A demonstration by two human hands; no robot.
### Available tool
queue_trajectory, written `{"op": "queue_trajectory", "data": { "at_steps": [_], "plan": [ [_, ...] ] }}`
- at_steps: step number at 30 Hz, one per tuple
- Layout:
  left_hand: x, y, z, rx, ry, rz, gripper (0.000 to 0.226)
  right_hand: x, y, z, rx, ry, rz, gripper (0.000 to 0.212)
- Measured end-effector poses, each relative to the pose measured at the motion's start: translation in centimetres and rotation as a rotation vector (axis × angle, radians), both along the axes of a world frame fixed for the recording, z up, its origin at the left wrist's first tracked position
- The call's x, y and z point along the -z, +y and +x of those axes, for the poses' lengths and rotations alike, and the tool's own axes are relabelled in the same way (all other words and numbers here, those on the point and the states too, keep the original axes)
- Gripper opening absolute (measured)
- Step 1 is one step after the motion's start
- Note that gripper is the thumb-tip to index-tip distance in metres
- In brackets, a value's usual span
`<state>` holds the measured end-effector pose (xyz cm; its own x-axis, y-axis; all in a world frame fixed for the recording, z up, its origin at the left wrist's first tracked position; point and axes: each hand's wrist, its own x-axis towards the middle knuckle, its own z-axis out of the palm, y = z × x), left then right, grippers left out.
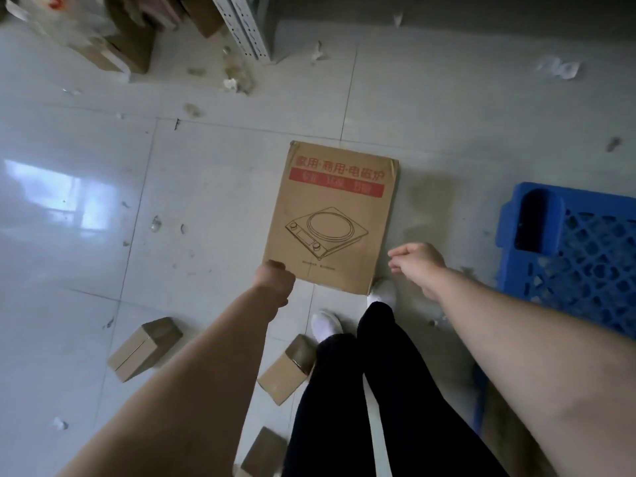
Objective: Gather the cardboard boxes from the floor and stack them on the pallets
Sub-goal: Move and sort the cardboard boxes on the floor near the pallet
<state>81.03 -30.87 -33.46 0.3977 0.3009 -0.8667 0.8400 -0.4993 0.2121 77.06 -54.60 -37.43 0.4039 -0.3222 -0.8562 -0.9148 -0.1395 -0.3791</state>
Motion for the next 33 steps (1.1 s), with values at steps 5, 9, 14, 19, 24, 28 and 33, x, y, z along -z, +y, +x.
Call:
{"op": "queue_trajectory", "data": {
  "at_steps": [5,9,14,19,24,28,33],
  "plan": [
    [8.1,-0.4,4.0,0.034,0.056,0.047,0.048,7.4,-0.2,2.0,0.038,0.059,-0.006,0.02],
    [16.0,0.1,6.3,0.071,0.069,0.063,0.046,14.4,0.2,2.6,0.036,0.094,-0.02,0.017],
    [25.6,1.1,7.4,0.123,0.078,0.107,0.046,23.8,1.9,3.0,0.008,0.151,-0.047,0.011],
    [33.2,3.8,9.0,0.138,-0.018,0.324,0.046,31.1,4.5,3.5,0.019,0.171,-0.208,0.062],
    [37.7,6.8,10.0,0.156,-0.067,0.472,0.076,35.4,5.6,2.7,0.323,0.024,-0.307,0.074],
    [39.1,8.5,9.8,0.083,-0.029,0.253,0.073,36.9,5.6,2.0,0.393,0.017,-0.252,0.084],
    [38.1,9.2,9.0,0.019,-0.027,0.124,0.076,36.4,5.1,1.3,0.45,0.056,-0.129,0.104]
  ]
}}
